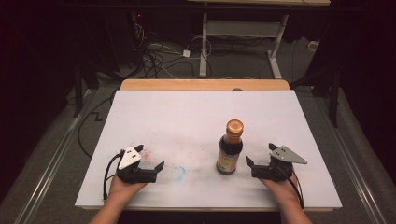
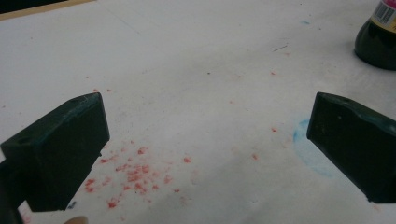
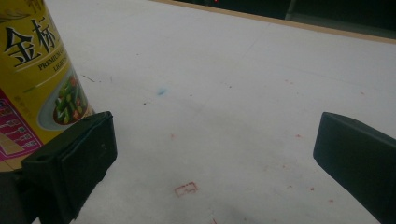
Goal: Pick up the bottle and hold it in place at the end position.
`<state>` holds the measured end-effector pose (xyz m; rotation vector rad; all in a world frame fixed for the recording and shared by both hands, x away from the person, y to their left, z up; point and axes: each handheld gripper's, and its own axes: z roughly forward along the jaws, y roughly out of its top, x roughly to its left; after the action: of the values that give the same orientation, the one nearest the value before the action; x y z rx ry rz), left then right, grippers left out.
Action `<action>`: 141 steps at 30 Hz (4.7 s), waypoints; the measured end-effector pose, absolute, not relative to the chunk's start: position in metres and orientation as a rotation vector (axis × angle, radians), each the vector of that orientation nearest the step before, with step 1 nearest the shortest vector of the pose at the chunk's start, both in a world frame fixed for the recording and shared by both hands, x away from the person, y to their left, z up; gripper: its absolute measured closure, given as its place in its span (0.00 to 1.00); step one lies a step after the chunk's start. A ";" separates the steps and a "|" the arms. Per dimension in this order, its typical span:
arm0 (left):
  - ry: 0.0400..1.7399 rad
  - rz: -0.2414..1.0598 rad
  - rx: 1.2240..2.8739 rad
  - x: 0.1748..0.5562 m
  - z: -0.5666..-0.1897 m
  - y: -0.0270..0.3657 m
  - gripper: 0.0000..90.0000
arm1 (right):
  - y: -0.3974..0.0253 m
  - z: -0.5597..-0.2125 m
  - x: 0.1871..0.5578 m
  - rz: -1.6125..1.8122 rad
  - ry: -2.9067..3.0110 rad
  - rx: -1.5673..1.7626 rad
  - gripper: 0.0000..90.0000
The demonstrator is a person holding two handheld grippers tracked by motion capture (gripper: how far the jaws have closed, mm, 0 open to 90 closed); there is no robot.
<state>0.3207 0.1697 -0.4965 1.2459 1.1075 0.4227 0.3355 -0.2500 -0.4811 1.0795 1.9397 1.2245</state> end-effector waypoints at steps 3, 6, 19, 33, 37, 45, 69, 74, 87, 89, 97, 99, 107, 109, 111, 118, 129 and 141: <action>1.101 0.430 1.244 0.320 -0.497 0.170 0.00 | -0.250 -0.481 0.335 1.217 1.931 1.075 0.00; 1.103 0.425 1.237 0.320 -0.496 0.170 0.00 | -0.249 -0.481 0.334 1.207 1.927 1.062 0.00; 1.104 0.407 1.245 0.321 -0.496 0.170 0.00 | -0.249 -0.481 0.335 1.216 1.936 1.078 0.00; 1.109 0.397 1.237 0.321 -0.496 0.172 0.00 | -0.246 -0.464 0.317 1.304 1.945 1.040 0.00; 1.106 0.399 1.239 0.321 -0.496 0.172 0.00 | -0.241 -0.458 0.309 1.329 1.940 1.016 0.00; 1.106 0.395 1.237 0.321 -0.496 0.172 0.00 | -0.234 -0.450 0.298 1.373 1.961 0.954 0.00; 1.098 0.391 1.249 0.320 -0.496 0.171 0.00 | -0.201 -0.451 0.301 1.418 2.051 0.878 0.02; 1.099 0.388 1.247 0.321 -0.496 0.171 0.00 | -0.194 -0.452 0.303 1.429 2.042 0.871 0.09; 1.100 0.388 1.246 0.321 -0.496 0.171 0.00 | -0.178 -0.453 0.316 1.443 2.080 0.870 0.29; 1.100 0.388 1.245 0.321 -0.496 0.171 0.00 | -0.176 -0.453 0.317 1.425 2.079 0.864 0.33; 1.097 0.383 1.244 0.321 -0.496 0.171 0.00 | -0.171 -0.445 0.321 1.372 2.118 0.863 0.35; 1.095 0.383 1.246 0.320 -0.496 0.172 0.00 | -0.167 -0.442 0.324 1.351 2.120 0.856 0.35; 1.089 0.381 1.248 0.320 -0.496 0.172 0.00 | -0.148 -0.434 0.351 1.353 2.098 0.860 0.35; 1.087 0.380 1.247 0.319 -0.495 0.172 0.00 | -0.144 -0.431 0.361 1.352 2.091 0.867 0.35; 1.084 0.378 1.247 0.319 -0.495 0.172 0.00 | -0.139 -0.429 0.370 1.354 2.077 0.884 0.35; 1.081 0.372 1.243 0.319 -0.495 0.172 0.00 | -0.125 -0.430 0.403 1.357 2.039 0.911 0.35; 1.076 0.372 1.249 0.318 -0.495 0.172 0.00 | -0.106 -0.438 0.433 1.354 2.021 0.944 0.35; 1.074 0.373 1.246 0.318 -0.495 0.172 0.00 | -0.103 -0.441 0.449 1.344 1.996 0.962 0.35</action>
<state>0.3180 0.1724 -0.4953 1.2461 1.0742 0.3735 0.4491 -0.1027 -0.4410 0.9618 1.9959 1.3444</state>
